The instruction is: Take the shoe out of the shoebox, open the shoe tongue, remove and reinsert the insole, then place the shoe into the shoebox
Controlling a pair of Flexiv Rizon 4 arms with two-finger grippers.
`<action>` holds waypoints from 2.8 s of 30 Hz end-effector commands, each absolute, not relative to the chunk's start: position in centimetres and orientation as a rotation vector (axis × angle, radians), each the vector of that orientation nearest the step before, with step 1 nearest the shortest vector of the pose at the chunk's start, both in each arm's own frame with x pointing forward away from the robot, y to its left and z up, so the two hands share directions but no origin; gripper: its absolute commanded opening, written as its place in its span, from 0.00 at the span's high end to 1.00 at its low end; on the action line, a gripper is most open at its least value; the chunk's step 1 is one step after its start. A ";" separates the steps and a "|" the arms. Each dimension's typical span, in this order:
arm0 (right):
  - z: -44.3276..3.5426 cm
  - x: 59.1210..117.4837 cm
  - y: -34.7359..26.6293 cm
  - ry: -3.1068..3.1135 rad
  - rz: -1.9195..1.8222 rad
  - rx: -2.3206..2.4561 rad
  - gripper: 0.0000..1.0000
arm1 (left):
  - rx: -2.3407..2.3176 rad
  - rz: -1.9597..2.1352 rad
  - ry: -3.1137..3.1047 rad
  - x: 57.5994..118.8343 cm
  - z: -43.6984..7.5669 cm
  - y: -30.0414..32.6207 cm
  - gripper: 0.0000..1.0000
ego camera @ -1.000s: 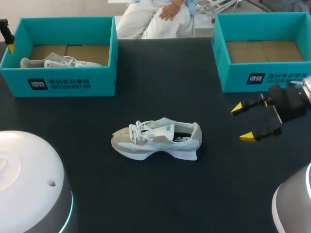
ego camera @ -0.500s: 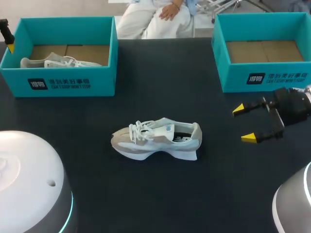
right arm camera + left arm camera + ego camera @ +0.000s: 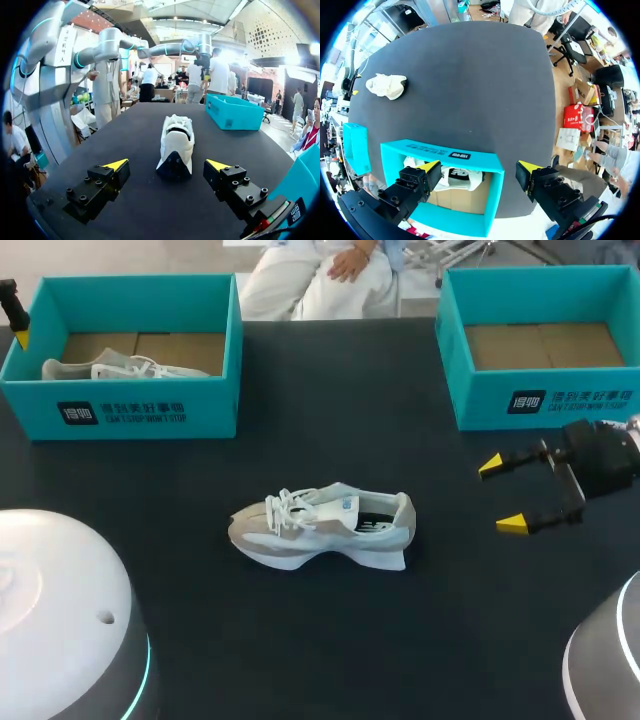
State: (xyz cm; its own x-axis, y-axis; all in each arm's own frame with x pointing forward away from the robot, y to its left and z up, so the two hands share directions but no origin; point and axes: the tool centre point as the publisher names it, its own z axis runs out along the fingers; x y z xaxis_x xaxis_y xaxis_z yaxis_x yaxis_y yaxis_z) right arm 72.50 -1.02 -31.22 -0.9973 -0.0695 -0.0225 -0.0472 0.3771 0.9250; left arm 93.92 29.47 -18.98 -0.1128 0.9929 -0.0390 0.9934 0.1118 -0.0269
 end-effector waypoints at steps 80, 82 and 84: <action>-38.3 73.9 3.7 -2.917 -1.597 -0.546 0.00 | 2.085 -0.068 2.334 93.8 -19.0 29.5 0.00; -38.4 73.9 4.2 -2.919 -1.602 -0.560 0.00 | 2.085 -0.068 2.334 93.8 -19.0 29.5 0.00; -38.7 74.0 4.8 -2.911 -1.621 -0.562 0.00 | 2.085 -0.068 2.334 93.8 -19.0 29.5 0.00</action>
State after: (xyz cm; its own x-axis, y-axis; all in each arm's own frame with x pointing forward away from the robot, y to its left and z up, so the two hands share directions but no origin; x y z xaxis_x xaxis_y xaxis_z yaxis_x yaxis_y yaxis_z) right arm 73.77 3.74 -38.10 -0.9333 0.3585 -0.0199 0.1711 0.4929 0.8531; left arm 93.92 29.47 -18.99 -0.1127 0.9929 -0.0390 0.9934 0.1117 -0.0269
